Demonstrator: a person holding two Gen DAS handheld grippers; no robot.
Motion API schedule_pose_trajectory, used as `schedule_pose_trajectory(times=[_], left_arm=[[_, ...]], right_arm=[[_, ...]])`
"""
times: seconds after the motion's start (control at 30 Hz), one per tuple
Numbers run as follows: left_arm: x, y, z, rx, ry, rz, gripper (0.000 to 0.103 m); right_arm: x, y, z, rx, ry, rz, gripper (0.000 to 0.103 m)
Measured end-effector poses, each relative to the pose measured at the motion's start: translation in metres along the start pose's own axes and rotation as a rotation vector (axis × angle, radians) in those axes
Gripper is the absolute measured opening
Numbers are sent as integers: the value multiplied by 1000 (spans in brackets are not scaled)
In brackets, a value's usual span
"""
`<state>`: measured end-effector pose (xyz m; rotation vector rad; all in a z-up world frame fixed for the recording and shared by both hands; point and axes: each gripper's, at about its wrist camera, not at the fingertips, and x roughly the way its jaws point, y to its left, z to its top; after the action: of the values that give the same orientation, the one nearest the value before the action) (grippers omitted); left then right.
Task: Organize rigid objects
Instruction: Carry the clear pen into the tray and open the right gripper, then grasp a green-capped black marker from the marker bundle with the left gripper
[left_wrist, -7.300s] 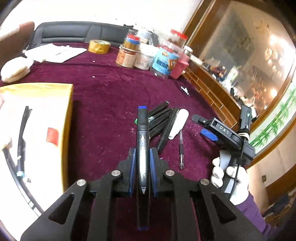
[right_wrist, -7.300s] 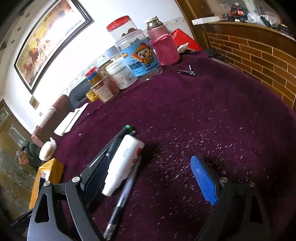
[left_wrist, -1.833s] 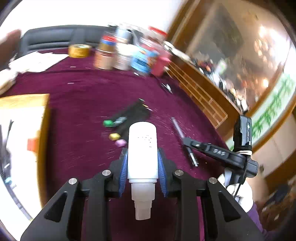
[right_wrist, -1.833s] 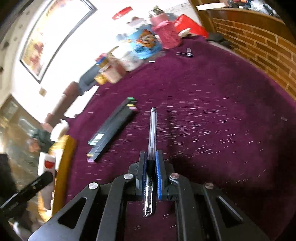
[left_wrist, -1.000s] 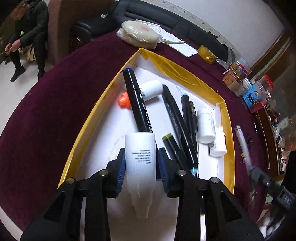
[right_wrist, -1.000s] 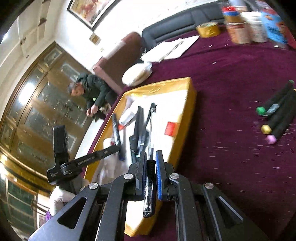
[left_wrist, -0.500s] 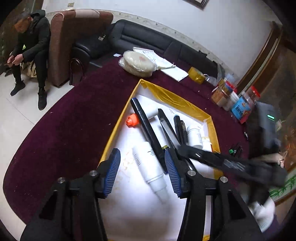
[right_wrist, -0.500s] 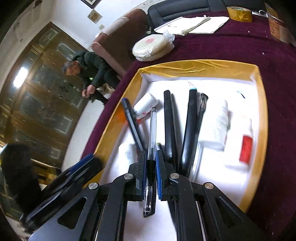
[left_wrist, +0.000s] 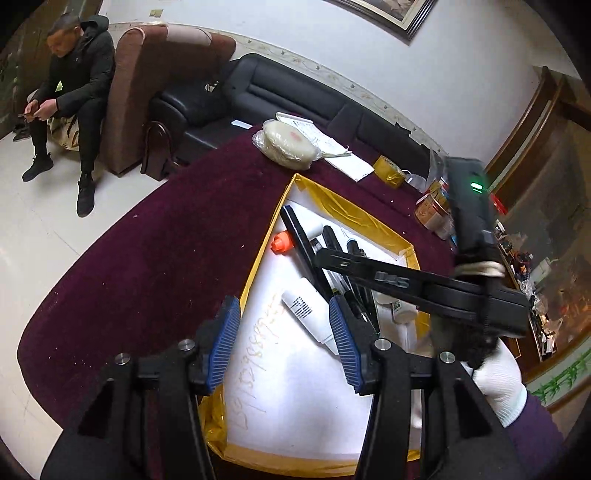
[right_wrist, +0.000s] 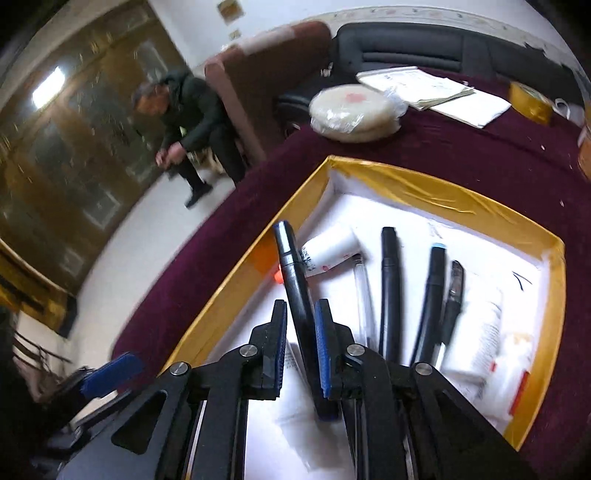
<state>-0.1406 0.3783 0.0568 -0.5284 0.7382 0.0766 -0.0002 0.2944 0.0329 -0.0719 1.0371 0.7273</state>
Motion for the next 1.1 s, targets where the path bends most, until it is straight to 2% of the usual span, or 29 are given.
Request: schedule_pose_trajectory(times=[0.1,0.23,0.33,0.43,0.6,0.73,0.83,1.0,1.1], left_arm=[[1,0,-2,-1,7,-4,49],[3,2,-2,-5,12,-6,49],[3,0,-3,-11,16,-12,49],[2,-5,-4,-7,12,-20,49],[1,-20,-10,5,20,-34,51],[4,-40,-17,43,35,-43,53],[11,-66,-22,86,59,-68,53],[26,-130,-34,193,111,-130,53],[39,-178,-42,287,139,-149,53]], right_arm=[[14,-2,4,11,23,-11,15],[9,-32,10,164,-11,-30,15],[5,-50,11,235,-16,-39,15],[-11,-61,7,274,-58,23,16],[-57,-73,-8,248,-134,32,17],[-104,-110,-37,265,-232,-26,20],[-145,-160,-68,334,-313,-100,21],[-190,-242,-124,467,-381,-256,24],[-205,-282,-150,543,-406,-287,24]])
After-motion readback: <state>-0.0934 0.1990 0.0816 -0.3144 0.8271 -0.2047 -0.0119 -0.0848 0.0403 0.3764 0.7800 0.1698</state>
